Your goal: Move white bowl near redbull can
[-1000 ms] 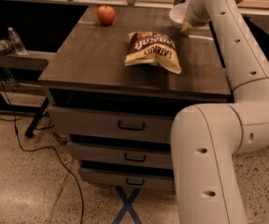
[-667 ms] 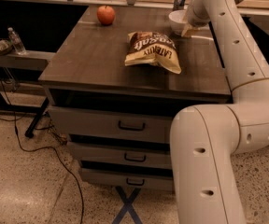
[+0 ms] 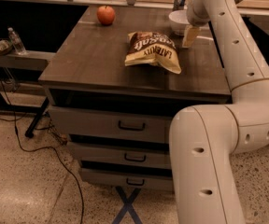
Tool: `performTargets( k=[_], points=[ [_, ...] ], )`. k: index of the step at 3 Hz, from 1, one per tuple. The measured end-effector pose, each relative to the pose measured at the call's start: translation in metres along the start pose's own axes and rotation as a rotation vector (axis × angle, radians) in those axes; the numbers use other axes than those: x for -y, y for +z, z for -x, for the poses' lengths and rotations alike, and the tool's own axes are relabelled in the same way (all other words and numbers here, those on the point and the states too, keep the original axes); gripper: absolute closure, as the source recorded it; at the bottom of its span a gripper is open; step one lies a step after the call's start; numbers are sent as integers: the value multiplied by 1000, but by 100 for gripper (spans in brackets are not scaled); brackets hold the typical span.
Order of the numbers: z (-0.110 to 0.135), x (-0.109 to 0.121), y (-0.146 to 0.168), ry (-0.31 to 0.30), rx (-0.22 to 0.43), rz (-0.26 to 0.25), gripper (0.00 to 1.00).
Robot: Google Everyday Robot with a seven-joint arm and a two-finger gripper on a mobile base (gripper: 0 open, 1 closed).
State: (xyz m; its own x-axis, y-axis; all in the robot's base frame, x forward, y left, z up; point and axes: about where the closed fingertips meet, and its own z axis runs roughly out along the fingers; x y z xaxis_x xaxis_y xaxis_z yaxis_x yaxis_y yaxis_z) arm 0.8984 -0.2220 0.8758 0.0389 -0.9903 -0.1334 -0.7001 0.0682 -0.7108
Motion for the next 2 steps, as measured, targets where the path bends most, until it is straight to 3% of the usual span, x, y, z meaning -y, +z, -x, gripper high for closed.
performTargets(
  k=[1,2],
  points=[
    [0,21,-18,54,40,-71,0],
    [2,53,-48,126,116,-186,25]
  ],
)
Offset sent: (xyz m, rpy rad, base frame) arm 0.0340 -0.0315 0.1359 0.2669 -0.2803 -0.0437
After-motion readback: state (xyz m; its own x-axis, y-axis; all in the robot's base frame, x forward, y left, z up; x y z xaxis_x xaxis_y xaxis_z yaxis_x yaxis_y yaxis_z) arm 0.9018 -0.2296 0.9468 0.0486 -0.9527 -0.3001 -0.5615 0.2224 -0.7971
